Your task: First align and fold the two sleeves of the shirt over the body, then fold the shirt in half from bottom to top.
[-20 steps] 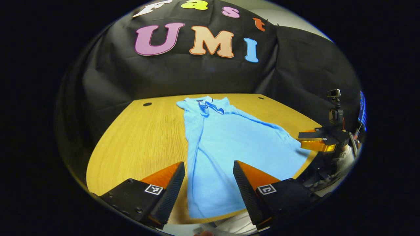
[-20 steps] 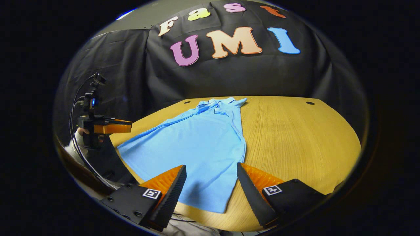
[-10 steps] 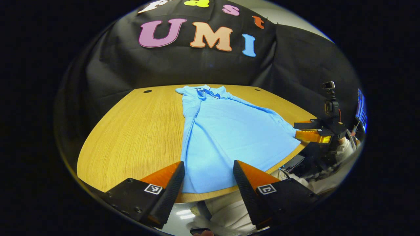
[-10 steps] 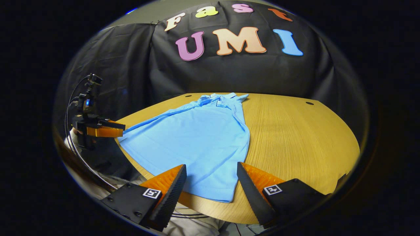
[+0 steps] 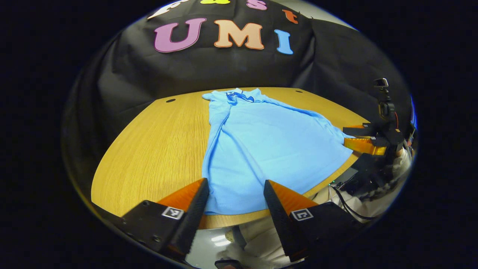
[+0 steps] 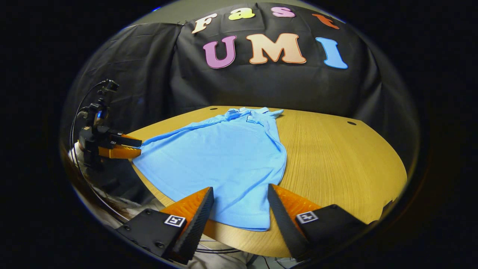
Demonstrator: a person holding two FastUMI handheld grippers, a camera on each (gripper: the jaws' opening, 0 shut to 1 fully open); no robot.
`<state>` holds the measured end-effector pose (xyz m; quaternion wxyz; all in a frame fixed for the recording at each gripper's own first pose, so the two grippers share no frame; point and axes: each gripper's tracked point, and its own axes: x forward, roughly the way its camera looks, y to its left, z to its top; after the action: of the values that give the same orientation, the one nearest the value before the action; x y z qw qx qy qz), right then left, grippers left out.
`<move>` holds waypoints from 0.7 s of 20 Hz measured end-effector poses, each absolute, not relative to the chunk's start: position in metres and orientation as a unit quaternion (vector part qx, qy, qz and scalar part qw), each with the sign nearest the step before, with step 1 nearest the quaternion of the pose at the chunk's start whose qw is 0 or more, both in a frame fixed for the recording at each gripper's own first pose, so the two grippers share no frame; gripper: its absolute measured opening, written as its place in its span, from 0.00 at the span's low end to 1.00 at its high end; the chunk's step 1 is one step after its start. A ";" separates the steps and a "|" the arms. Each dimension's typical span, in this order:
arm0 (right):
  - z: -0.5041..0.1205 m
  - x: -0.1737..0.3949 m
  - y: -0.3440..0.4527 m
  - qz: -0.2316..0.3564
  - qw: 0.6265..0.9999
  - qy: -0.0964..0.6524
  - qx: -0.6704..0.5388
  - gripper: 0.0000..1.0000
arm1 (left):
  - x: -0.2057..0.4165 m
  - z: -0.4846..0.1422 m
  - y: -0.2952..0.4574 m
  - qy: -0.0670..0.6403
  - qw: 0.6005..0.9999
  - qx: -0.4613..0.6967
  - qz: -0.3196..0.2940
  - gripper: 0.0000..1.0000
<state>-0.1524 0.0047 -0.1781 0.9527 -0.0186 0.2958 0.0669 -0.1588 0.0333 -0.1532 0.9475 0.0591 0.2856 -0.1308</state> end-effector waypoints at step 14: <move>-0.181 -0.146 0.019 0.084 0.952 0.293 0.011 0.03 | -0.147 -0.153 0.010 0.258 0.953 0.009 -0.160 0.00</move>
<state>-0.1458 0.0189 -0.1813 0.9524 0.0107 0.2929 0.0837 -0.1468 0.0100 -0.1526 0.9529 0.0094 0.2577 -0.1595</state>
